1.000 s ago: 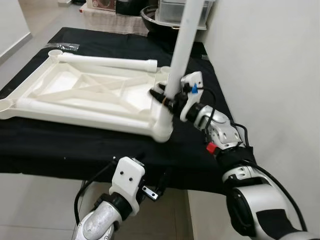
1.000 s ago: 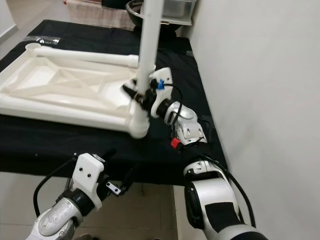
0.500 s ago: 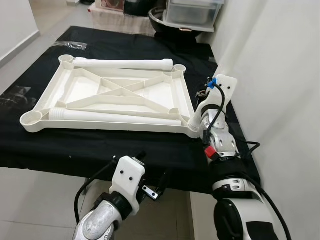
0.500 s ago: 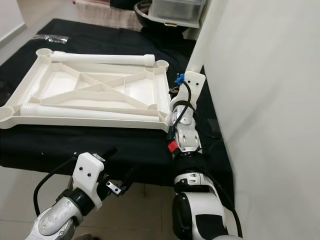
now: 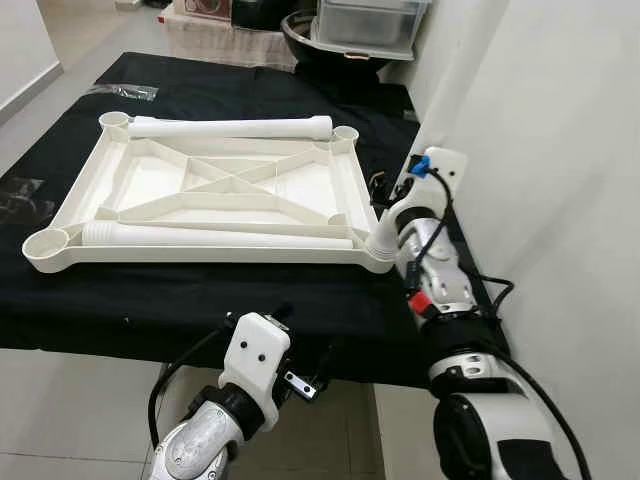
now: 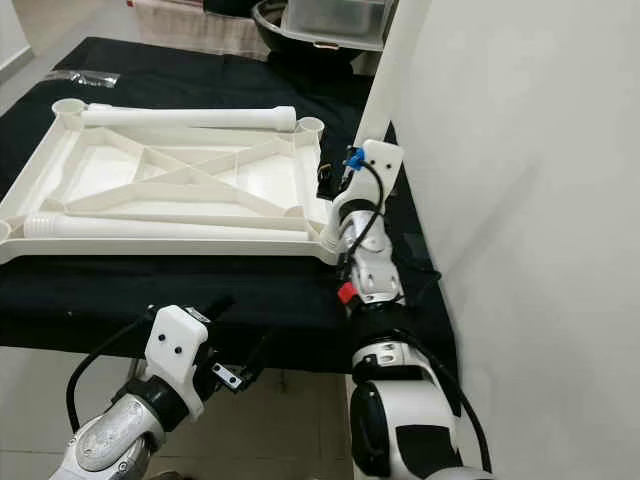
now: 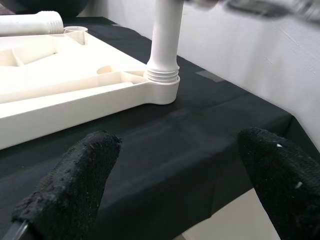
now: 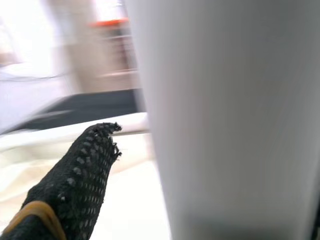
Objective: Building children table
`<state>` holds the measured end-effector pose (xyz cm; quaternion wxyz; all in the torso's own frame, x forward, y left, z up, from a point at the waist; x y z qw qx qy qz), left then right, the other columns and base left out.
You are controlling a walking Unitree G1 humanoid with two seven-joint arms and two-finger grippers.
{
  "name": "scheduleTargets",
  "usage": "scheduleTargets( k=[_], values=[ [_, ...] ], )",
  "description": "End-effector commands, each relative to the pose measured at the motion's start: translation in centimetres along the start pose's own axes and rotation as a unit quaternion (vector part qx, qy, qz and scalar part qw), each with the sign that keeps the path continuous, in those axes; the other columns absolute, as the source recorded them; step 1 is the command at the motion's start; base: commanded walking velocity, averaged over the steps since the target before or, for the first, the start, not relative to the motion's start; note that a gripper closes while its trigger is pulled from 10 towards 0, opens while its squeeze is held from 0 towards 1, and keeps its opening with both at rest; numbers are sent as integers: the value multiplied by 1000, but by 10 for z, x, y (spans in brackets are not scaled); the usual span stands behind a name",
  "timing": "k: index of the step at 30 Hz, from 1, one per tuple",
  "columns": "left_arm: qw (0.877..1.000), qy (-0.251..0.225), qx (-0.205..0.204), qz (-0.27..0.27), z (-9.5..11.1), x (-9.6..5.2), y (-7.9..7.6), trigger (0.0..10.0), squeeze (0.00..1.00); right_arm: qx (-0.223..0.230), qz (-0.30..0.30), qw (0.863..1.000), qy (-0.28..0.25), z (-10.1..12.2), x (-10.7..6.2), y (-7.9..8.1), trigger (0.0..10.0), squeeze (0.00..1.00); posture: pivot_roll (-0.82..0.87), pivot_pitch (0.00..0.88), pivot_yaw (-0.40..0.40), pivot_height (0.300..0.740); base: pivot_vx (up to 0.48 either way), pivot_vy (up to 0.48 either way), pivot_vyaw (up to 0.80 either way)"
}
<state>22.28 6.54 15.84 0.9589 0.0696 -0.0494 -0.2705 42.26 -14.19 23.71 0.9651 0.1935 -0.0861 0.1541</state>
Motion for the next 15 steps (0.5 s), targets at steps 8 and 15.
scheduleTargets(
  k=[8,15],
  values=[
    [1000,2,-6,-2,-3,-1,-3,10000,0,33,377,913,155,-20,-37,42,10000,0,123,105,-141,740,0,0,0],
    [1000,2,-6,0,-2,-1,-3,10000,0,13,477,854,207,-37,-44,69,7490,0,131,109,-142,740,0,0,0]
  ],
)
Point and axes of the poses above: a point about 5 cm out from each wrist's last joint towards the gripper, its own x axis pointing out of the wrist towards the gripper, its own z axis along the axis of the wrist's last joint, y = z × x, the point moved 3 cm from there along x, pointing out of the wrist towards the gripper, and after that the axes turned 8 degrees about x, right-handed, at the moved point
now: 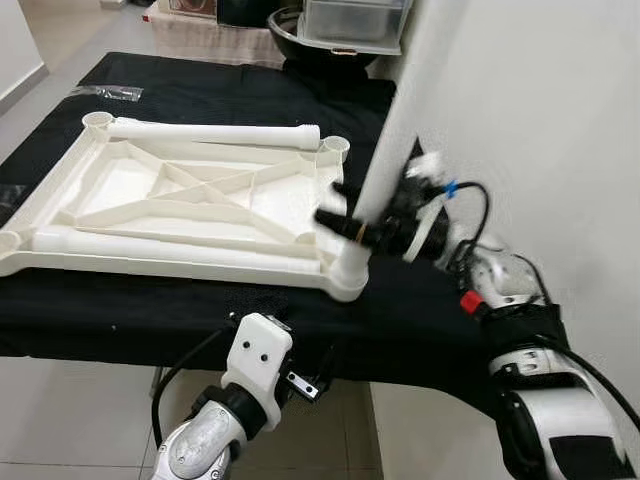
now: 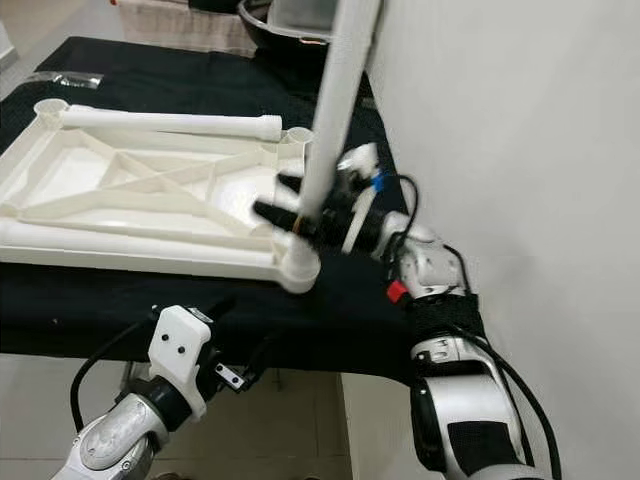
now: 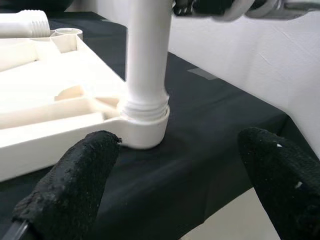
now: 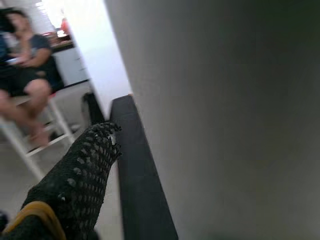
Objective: Building children table
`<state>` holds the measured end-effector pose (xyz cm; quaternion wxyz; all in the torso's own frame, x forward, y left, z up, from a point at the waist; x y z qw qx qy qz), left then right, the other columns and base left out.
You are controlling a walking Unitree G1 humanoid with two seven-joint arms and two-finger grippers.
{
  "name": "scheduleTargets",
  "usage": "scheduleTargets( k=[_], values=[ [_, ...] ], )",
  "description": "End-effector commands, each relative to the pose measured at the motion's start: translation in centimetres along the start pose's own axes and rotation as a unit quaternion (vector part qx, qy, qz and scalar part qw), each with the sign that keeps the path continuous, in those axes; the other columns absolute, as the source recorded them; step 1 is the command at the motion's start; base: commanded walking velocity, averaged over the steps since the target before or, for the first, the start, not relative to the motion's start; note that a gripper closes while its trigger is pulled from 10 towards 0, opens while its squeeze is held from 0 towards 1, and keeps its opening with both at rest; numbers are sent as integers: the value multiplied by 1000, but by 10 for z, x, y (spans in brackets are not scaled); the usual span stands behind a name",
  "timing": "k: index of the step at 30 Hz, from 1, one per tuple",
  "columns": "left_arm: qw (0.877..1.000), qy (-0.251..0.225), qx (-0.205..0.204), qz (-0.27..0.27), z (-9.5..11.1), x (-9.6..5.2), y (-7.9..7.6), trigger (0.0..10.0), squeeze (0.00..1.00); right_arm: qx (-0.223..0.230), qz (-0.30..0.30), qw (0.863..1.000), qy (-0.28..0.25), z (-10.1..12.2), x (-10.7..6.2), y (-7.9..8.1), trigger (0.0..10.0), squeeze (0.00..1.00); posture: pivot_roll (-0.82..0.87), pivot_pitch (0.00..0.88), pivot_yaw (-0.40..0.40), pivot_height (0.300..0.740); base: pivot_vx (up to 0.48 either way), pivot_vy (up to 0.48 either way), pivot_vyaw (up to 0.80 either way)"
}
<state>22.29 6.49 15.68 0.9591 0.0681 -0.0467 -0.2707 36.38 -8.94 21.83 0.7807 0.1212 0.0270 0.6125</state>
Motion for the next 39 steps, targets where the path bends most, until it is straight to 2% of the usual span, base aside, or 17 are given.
scheduleTargets(
  k=[1,2,10,12,16,18,21,22,23,24,25,26,28,33,34,35,39],
  values=[
    [1000,0,-4,0,-1,-2,-2,10000,0,-6,23,1000,19,-3,11,4,7490,0,131,109,-142,740,0,0,0],
    [1000,0,-4,0,-1,-2,-2,10000,0,-9,15,1000,15,-3,18,3,0,0,131,109,-142,740,0,0,0],
    [1000,1,-4,1,-1,-2,-2,10000,0,-49,-68,996,-21,3,24,-10,0,0,133,110,-143,740,0,0,0],
    [1000,1,-4,-2,-1,-1,-3,10000,0,-8,-271,961,-52,-2,10,-46,0,0,124,106,-141,740,0,0,0],
    [1000,1,-4,-3,-1,-1,-3,10000,0,-2,-355,932,-72,-2,-1,-58,0,0,123,104,-138,740,0,0,0],
    [1000,1,-3,-3,-2,0,-3,10000,0,7,-499,860,-110,-1,-26,-73,0,0,119,101,-135,740,0,0,0],
    [1000,1,-3,-3,-2,0,-3,10000,0,7,-499,860,-110,-1,-26,-73,0,0,119,101,-135,740,0,0,0],
    [1000,1,-3,-3,-2,-1,-3,10000,0,8,-556,823,-119,-2,-38,-78,0,0,119,101,-135,740,0,0,0],
    [1000,1,-3,-3,-2,-1,-3,10000,0,8,-556,823,-119,-2,-38,-78,0,0,119,101,-135,740,0,0,0],
    [1000,1,-3,-3,-2,-1,-2,10000,0,17,-621,773,-130,-7,-51,-79,0,0,119,101,-136,740,0,0,0],
    [1000,1,-3,-3,-2,-1,-2,10000,0,17,-621,773,-130,-7,-51,-79,0,0,119,101,-136,740,0,0,0],
    [1000,1,-2,-4,-2,0,-2,10000,0,28,-675,724,-139,-12,-61,-76,0,0,119,99,-136,740,0,0,0],
    [1000,2,-2,-3,-3,0,-2,10000,0,41,-733,663,-146,-22,-64,-66,0,0,119,99,-136,740,0,0,0],
    [1000,2,-2,-3,-3,0,-2,10000,0,40,-745,650,-145,-23,-59,-62,0,0,123,94,-138,740,0,0,0],
    [1000,2,-2,-3,-3,0,-3,10000,0,37,-736,658,-155,-20,-53,-60,10000,0,121,94,-137,740,0,0,0],
    [1000,3,-2,-3,-3,0,-3,10000,0,28,-709,683,-173,-13,-45,-60,10000,1000,119,96,-138,740,0,0,0],
    [1000,4,-3,-4,-4,0,-3,10000,0,6,-680,704,-206,3,-43,-61,10000,1000,114,97,-138,740,0,0,0]
  ],
)
Point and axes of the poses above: a point about 5 cm out from each wrist's last joint towards the gripper, its own x axis pointing out of the wrist towards the gripper, its own z axis along the axis of the wrist's last joint, y = z × x, the point moved 3 cm from there along x, pointing out of the wrist towards the gripper, and after that the axes turned 8 degrees about x, right-handed, at the moved point
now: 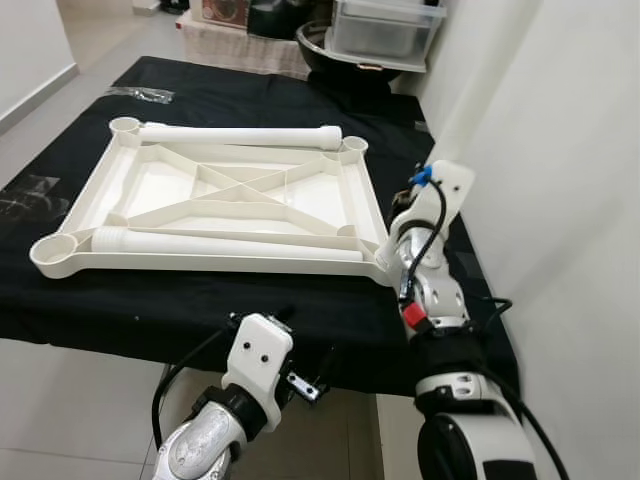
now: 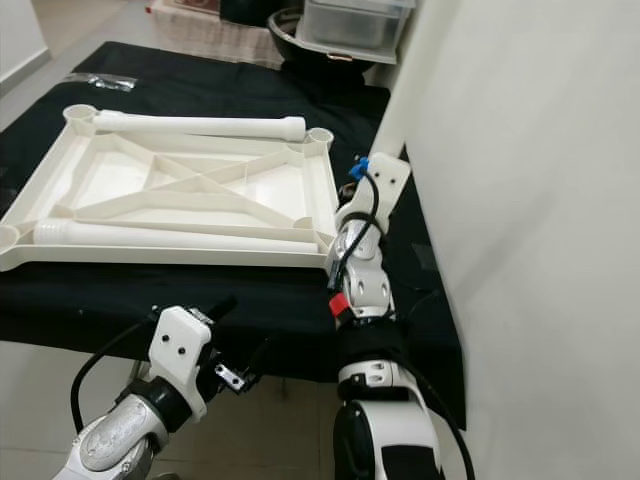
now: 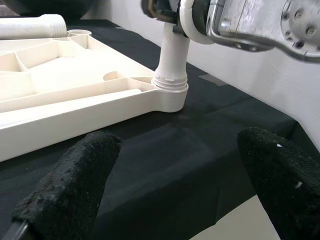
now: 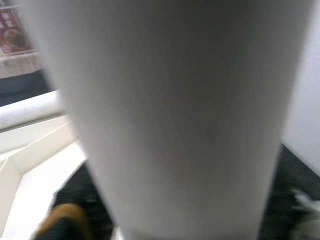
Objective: Building children table
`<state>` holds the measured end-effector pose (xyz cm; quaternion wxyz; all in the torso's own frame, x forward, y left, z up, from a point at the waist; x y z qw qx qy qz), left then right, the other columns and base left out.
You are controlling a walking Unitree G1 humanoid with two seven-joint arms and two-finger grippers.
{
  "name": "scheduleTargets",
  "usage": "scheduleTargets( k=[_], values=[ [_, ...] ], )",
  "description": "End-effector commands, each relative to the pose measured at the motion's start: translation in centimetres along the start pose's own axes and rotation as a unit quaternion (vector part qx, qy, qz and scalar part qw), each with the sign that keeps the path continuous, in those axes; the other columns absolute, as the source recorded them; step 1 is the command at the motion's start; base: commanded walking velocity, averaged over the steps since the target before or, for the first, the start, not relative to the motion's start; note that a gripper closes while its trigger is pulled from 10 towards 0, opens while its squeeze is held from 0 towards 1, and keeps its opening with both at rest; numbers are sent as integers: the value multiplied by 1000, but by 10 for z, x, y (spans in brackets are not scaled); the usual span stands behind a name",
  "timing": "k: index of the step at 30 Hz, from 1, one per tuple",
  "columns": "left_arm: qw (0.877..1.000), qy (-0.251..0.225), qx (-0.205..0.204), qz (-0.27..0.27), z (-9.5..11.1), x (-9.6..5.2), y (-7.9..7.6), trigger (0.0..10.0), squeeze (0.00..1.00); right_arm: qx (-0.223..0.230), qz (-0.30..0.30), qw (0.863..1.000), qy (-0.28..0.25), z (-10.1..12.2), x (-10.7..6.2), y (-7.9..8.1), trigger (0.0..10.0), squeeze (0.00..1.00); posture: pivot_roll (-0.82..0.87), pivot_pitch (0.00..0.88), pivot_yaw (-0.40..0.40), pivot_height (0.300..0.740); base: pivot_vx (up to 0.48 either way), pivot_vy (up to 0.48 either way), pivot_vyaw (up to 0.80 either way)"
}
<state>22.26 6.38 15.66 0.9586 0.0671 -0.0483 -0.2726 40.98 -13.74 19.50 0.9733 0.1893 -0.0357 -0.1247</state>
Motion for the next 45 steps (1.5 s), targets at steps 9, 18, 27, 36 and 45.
scheduleTargets(
  k=[9,18,27,36,45],
  values=[
    [1000,5,-3,-2,-4,0,-2,10000,0,58,147,987,-38,43,18,-2,10000,0,118,95,-140,740,0,0,0],
    [1000,4,-3,-3,-4,0,-1,10000,0,64,510,854,84,42,-12,18,10000,0,121,99,-140,740,0,0,0],
    [1000,-4,0,5,0,-1,-1,10000,0,-31,674,711,198,1,-57,37,7961,0,131,103,-143,740,0,0,0],
    [999,-30,24,19,8,-3,0,10000,0,-60,580,794,170,-9,-32,45,0,0,125,100,-147,740,0,0,0],
    [995,-50,52,65,17,-7,9,10000,0,-57,297,945,123,-9,12,6,0,0,115,101,-148,740,0,0,0]
  ],
)
Point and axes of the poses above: a point about 5 cm out from each wrist's last joint towards the gripper, its own x axis pointing out of the wrist towards the gripper, its own z axis along the axis of the wrist's last joint, y = z × x, the point moved 3 cm from there along x, pointing out of the wrist towards the gripper, and after that the axes turned 8 degrees about x, right-handed, at the moved point
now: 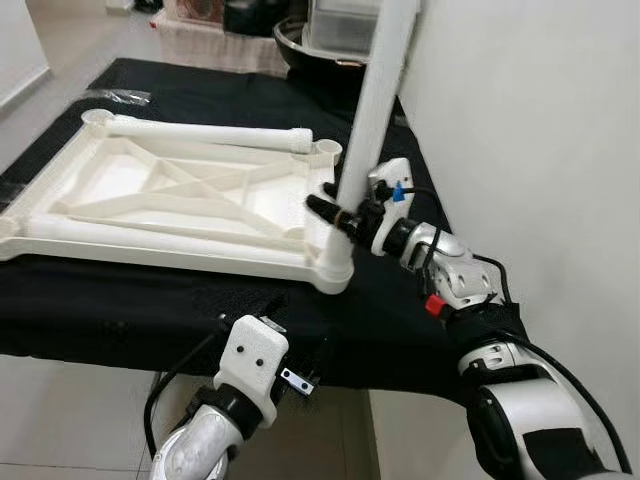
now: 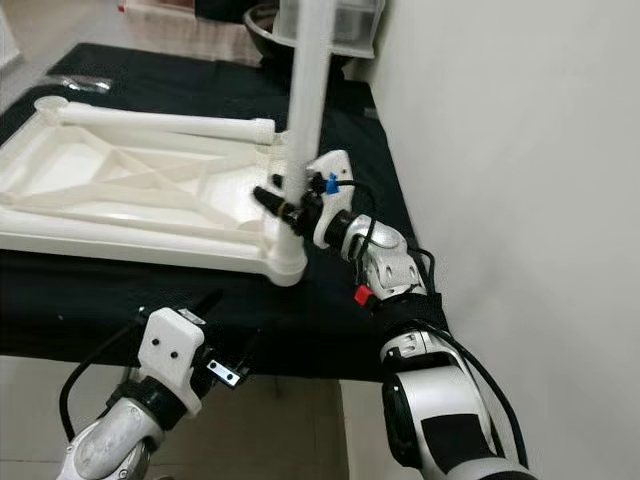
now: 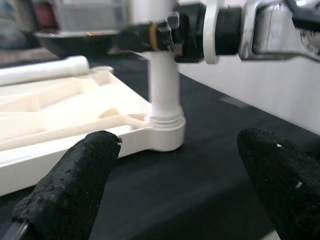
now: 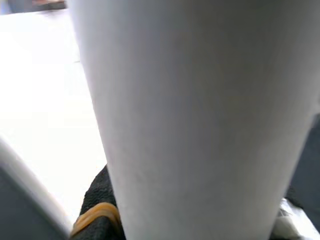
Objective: Building children table
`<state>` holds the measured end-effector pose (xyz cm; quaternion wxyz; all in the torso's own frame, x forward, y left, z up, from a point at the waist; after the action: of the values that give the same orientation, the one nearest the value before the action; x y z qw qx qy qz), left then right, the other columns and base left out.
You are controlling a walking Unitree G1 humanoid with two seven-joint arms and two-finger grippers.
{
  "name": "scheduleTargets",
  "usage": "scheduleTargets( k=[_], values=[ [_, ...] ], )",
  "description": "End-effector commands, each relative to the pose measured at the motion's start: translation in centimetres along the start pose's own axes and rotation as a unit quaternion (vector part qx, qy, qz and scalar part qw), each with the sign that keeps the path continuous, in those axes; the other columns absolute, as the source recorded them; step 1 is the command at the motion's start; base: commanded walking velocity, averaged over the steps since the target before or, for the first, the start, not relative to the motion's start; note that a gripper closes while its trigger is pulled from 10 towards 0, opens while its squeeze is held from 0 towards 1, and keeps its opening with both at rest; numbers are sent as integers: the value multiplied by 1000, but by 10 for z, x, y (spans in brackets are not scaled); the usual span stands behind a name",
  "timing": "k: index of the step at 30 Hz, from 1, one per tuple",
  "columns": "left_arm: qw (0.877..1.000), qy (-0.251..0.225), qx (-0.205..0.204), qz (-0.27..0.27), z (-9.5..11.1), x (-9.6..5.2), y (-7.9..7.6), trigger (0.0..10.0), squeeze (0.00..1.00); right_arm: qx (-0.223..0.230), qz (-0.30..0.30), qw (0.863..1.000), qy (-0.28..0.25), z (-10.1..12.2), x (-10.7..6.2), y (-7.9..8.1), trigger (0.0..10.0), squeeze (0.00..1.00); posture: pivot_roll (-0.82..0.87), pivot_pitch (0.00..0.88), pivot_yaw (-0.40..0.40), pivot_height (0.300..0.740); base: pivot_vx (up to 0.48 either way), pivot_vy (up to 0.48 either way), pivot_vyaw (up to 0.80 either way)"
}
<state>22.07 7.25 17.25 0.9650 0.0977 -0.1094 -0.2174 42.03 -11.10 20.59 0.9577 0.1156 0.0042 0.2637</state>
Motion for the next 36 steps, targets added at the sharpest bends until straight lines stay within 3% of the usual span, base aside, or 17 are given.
scheduleTargets(
  k=[1,2,3,5,10,11,12,13,14,15,18,19,22,24,30,32,36],
  values=[
    [1000,-5,10,14,3,-3,1,10000,0,40,-175,984,6,-14,-15,-41,0,0,113,100,-144,740,0,0,0],
    [1000,-6,16,22,5,-4,3,10000,0,46,-265,963,-2,-18,-25,-55,0,0,112,102,-144,740,0,0,0],
    [1000,-6,16,22,5,-4,3,10000,0,46,-265,963,-2,-18,-25,-55,0,0,112,102,-144,740,0,0,0],
    [999,-8,25,30,6,-5,3,10000,0,50,-362,931,-12,-23,-38,-65,0,0,114,102,-144,740,0,0,0],
    [999,-9,31,35,6,-5,5,10000,0,65,-406,911,-23,-28,-43,-61,0,0,117,94,-147,740,0,0,0],
    [999,-9,33,36,5,-5,5,10000,0,77,-408,909,-34,-28,-41,-57,10000,0,121,93,-148,740,0,0,0],
    [999,-10,34,38,5,-5,5,10000,0,73,-394,914,-65,-18,-37,-50,10000,0,119,92,-147,740,0,0,0],
    [999,-10,35,39,5,-5,5,10000,0,76,-370,921,-92,-9,-31,-44,10000,757,119,93,-146,740,0,0,0],
    [999,-10,35,39,5,-5,5,10000,0,76,-370,921,-92,-9,-31,-44,10000,757,119,93,-146,740,0,0,0],
    [999,-10,35,39,5,-5,5,10000,0,70,-340,930,-118,1,-27,-38,10000,1000,118,93,-147,740,0,0,0],
    [999,-9,35,37,4,-4,4,10000,0,66,-293,943,-146,16,-20,-31,10000,1000,114,92,-146,740,0,0,0],
    [999,-9,35,36,4,-4,4,10000,0,68,-249,953,-158,25,-16,-27,10000,0,114,89,-147,740,0,0,0],
    [999,-8,35,35,3,-4,3,10000,0,62,-192,965,-168,37,-13,-22,10000,0,115,92,-149,740,0,0,0],
    [999,-6,35,37,3,-4,3,10000,0,80,-69,981,-163,50,-13,-14,10000,0,115,92,-149,740,0,0,0],
    [999,-4,34,35,1,-3,2,10000,0,72,105,988,-90,46,-22,-1,10000,0,113,92,-150,740,0,0,0],
    [999,-2,32,35,0,-3,2,10000,0,53,231,971,-31,36,-35,15,10000,0,118,97,-154,740,0,0,0],
    [999,0,31,33,0,-4,2,10000,0,37,336,941,28,20,-46,32,10000,0,122,99,-156,740,0,0,0]
  ],
)
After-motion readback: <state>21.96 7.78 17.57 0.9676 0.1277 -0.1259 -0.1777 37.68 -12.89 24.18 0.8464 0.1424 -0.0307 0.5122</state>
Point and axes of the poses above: a point about 5 cm out from each wrist's last joint towards the gripper, its own x axis pointing out of the wrist towards the gripper, its own z axis along the axis of the wrist's last joint, y = z × x, the point moved 3 cm from there along x, pointing out of the wrist towards the gripper, and after that the axes turned 8 degrees about x, right-handed, at the moved point
